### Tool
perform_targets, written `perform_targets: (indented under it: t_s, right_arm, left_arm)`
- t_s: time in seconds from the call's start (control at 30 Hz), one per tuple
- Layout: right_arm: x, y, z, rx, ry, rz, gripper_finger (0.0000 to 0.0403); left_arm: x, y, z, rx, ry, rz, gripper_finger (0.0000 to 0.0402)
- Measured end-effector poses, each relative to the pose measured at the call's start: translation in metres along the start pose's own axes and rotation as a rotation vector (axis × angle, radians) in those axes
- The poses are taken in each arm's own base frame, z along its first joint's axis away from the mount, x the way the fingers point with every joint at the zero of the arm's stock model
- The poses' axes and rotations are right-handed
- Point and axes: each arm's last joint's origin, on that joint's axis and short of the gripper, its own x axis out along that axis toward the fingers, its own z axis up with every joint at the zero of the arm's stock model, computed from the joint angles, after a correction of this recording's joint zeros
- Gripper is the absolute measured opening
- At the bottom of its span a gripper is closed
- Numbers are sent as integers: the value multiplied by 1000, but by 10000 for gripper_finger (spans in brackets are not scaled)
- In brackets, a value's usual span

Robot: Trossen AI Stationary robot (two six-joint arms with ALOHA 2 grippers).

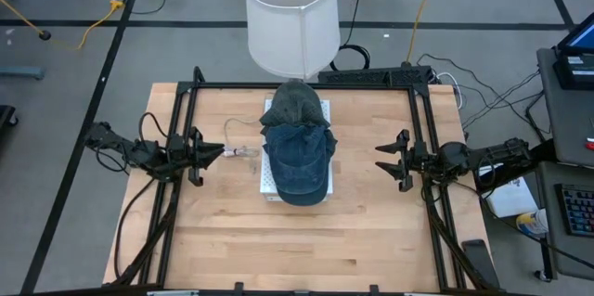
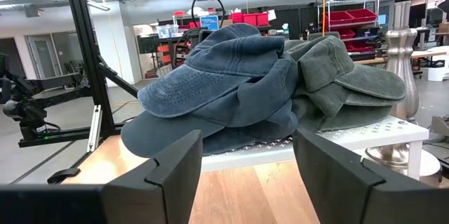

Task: Pick & Place hat
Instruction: Return to Home Position

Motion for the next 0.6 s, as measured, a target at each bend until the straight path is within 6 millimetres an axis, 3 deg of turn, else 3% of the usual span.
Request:
perform_targets:
  t_s: [0.6]
  right_arm:
    - [0, 0, 0, 0, 0, 0, 222]
  left_arm:
    - [0, 0, 0, 0, 0, 0, 67]
